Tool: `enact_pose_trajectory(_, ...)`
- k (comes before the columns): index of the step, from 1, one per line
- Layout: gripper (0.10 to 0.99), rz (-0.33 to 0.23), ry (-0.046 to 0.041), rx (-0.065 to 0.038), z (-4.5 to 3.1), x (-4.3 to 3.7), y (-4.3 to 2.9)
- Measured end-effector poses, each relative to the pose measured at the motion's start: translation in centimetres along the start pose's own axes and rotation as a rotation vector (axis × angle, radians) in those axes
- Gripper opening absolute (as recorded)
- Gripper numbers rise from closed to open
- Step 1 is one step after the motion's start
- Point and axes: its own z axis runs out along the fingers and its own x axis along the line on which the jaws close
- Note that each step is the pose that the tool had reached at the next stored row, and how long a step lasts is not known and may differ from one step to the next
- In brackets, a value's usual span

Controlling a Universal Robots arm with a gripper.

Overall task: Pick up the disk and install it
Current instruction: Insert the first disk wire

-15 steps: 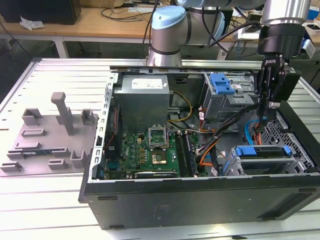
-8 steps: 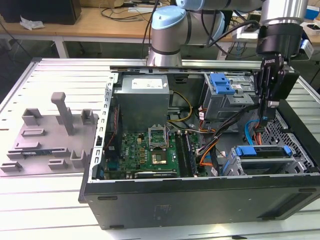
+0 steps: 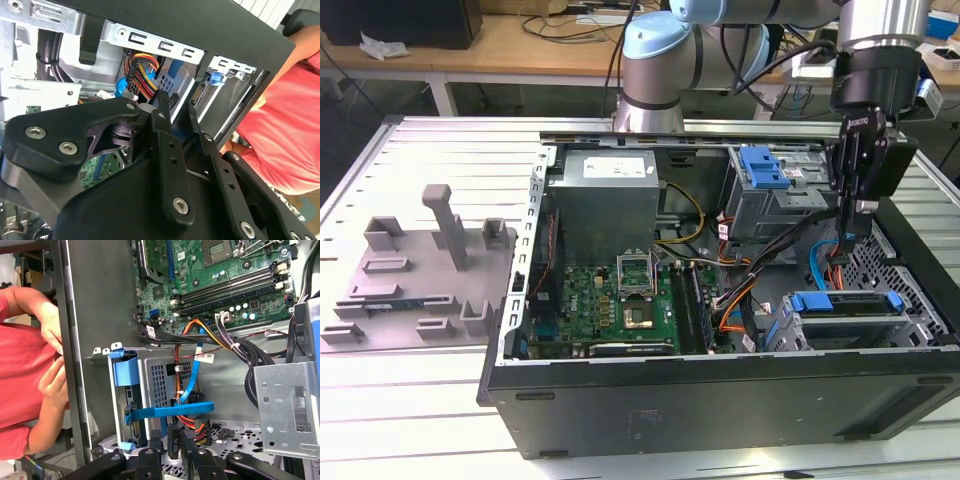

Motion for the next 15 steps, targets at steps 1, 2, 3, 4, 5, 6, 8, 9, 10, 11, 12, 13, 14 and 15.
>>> enact_pose_trajectory(1, 0.294, 0.000, 0.0026, 0.000, 0.08, -0.07, 0.01)
enact_pose_trajectory(2, 0.294, 0.000, 0.0048, 0.000, 0.11, -0.12, 0.02)
enact_pose_trajectory(3, 0.294, 0.000, 0.0071, 0.001, 0.14, -0.18, 0.03)
enact_pose_trajectory(4, 0.294, 0.000, 0.0104, 0.001, 0.13, -0.26, 0.03)
enact_pose_trajectory(5, 0.294, 0.000, 0.0144, 0.002, 0.08, -0.38, 0.05)
enact_pose_trajectory(6, 0.294, 0.000, 0.0184, 0.002, 0.01, -0.50, 0.07)
enact_pose_trajectory(8, 0.294, 0.001, 0.0273, 0.003, -0.09, -0.67, 0.10)
enact_pose_trajectory(9, 0.294, 0.001, 0.0292, 0.004, -0.09, -0.67, 0.10)
enact_pose_trajectory(10, 0.294, 0.001, 0.0299, 0.004, -0.09, -0.67, 0.10)
enact_pose_trajectory(11, 0.294, 0.001, 0.0301, 0.004, -0.08, -0.69, 0.10)
enact_pose_trajectory(12, 0.294, 0.001, 0.0302, 0.004, -0.07, -0.70, 0.09)
enact_pose_trajectory(13, 0.294, 0.001, 0.0305, 0.004, -0.06, -0.71, 0.09)
enact_pose_trajectory(14, 0.294, 0.001, 0.0313, 0.004, -0.03, -0.73, 0.10)
enact_pose_trajectory(15, 0.294, 0.001, 0.0322, 0.004, 0.04, -0.78, 0.10)
